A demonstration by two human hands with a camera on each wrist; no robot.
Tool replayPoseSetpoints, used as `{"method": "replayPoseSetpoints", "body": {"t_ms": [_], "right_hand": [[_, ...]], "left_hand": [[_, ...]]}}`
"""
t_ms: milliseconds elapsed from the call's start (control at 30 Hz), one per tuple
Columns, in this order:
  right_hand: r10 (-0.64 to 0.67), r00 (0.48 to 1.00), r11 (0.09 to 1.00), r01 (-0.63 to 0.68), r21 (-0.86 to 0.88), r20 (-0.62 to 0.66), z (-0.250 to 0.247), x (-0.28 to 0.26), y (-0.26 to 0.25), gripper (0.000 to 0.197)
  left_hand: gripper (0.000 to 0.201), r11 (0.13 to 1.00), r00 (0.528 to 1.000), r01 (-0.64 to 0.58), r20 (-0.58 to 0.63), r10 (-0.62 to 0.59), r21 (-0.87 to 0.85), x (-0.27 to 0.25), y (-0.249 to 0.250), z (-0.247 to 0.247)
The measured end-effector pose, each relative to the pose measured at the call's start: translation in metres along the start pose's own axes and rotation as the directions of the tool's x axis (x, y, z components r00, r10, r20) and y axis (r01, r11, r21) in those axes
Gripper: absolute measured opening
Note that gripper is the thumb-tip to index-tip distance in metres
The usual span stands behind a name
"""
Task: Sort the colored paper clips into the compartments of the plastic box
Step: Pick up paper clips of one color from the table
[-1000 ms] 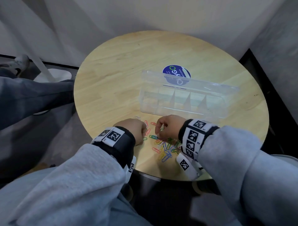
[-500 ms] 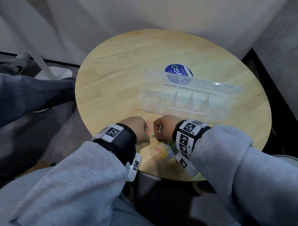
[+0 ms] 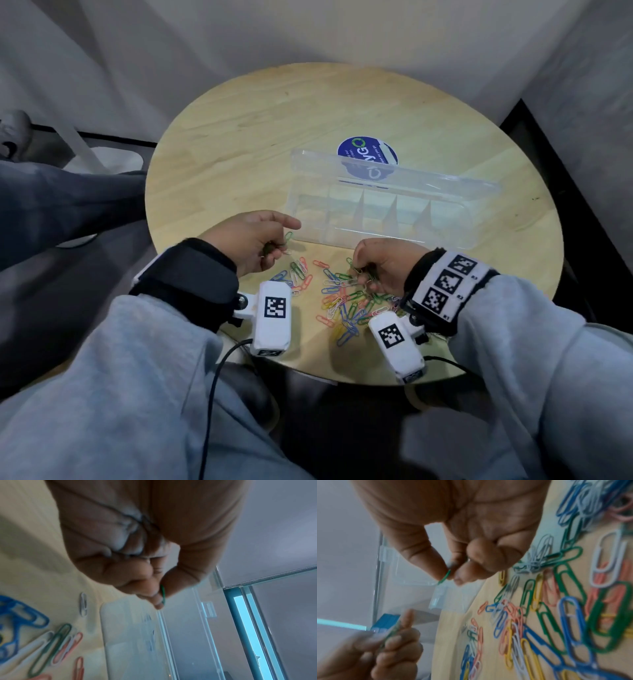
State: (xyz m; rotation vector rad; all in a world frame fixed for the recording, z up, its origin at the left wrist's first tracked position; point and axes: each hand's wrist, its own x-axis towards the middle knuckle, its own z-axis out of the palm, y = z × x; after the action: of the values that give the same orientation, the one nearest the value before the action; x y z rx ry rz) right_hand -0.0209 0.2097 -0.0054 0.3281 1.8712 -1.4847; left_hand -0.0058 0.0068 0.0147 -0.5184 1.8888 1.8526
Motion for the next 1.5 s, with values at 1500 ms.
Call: {"method": "replayPoseSetpoints", "body": {"t_ms": [1500], "right_hand": [[0.041, 0.997, 0.839, 0.004, -0.544, 0.071, -0.012, -0.003, -0.017, 0.022]], "left_hand": [[0.009, 0.270, 0.998, 0.006, -0.023, 0.058, 0.963, 0.027, -0.017, 0.031]]}}
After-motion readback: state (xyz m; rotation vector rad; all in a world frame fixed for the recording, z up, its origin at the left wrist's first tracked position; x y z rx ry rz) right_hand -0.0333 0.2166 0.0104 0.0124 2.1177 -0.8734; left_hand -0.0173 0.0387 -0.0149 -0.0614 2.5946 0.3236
